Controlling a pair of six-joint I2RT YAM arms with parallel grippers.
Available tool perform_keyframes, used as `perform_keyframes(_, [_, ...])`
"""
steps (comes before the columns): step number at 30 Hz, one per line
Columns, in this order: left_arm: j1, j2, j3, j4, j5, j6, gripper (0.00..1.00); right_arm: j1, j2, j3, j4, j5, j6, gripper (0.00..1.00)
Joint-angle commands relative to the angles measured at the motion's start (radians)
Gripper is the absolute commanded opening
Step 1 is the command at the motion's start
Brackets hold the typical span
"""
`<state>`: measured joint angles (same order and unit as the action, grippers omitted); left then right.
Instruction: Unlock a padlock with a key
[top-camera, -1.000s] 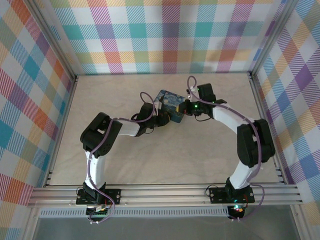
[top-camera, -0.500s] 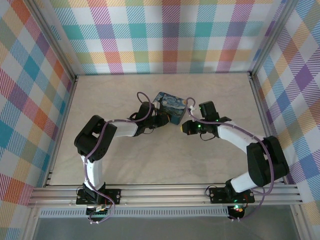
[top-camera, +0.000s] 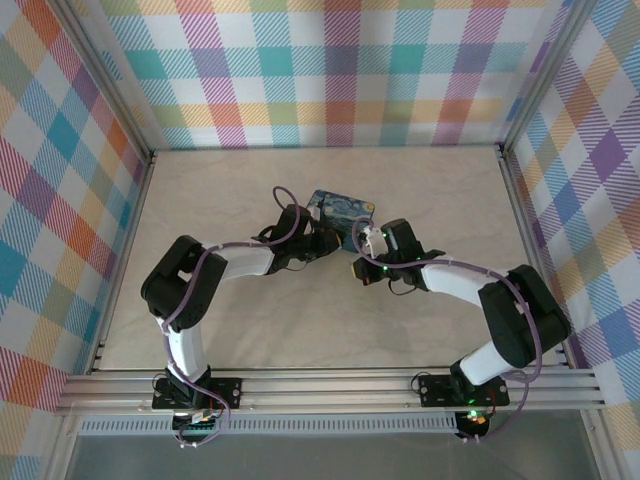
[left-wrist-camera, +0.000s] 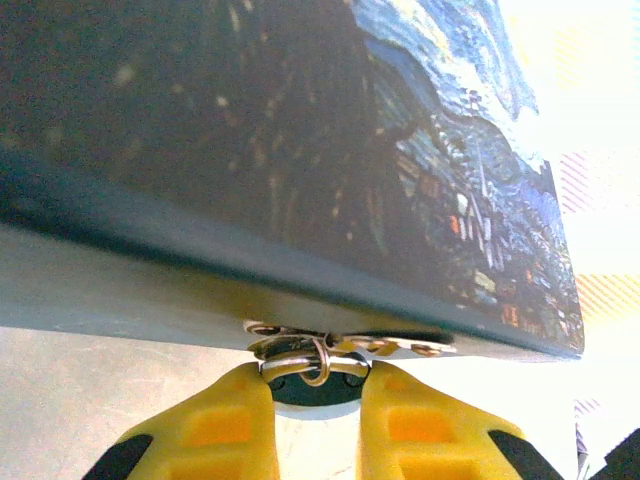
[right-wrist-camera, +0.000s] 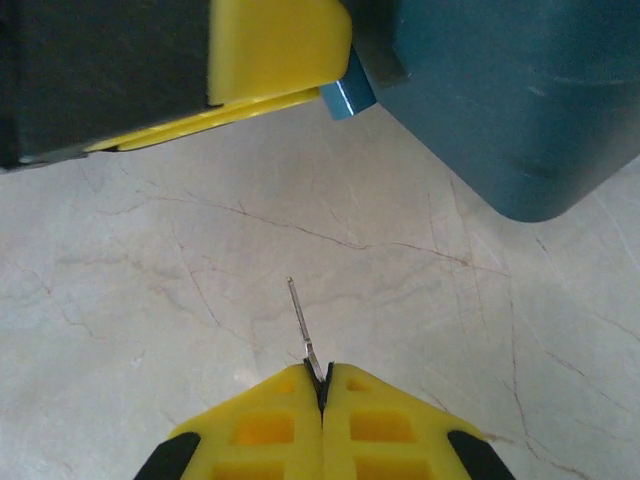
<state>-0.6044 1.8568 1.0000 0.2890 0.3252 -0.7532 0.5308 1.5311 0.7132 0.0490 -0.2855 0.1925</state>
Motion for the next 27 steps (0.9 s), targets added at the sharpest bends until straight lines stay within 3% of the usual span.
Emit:
perform_keyframes(1, [-0.013, -0.048, -0.01, 0.008, 0.02, -0.025, 0.17, 0.008, 0.025, -0.013, 0.093, 0.028, -0.028, 0.03])
perform_keyframes(16, [-0.027, -0.091, -0.036, -0.001, -0.006, -0.035, 0.17, 0.009, 0.092, -0.001, 0.192, 0.046, -0.038, 0.03])
perform_keyframes(27, [-0.029, -0.11, -0.05, -0.011, -0.015, -0.033, 0.17, 0.005, 0.095, 0.021, 0.167, 0.155, -0.09, 0.03])
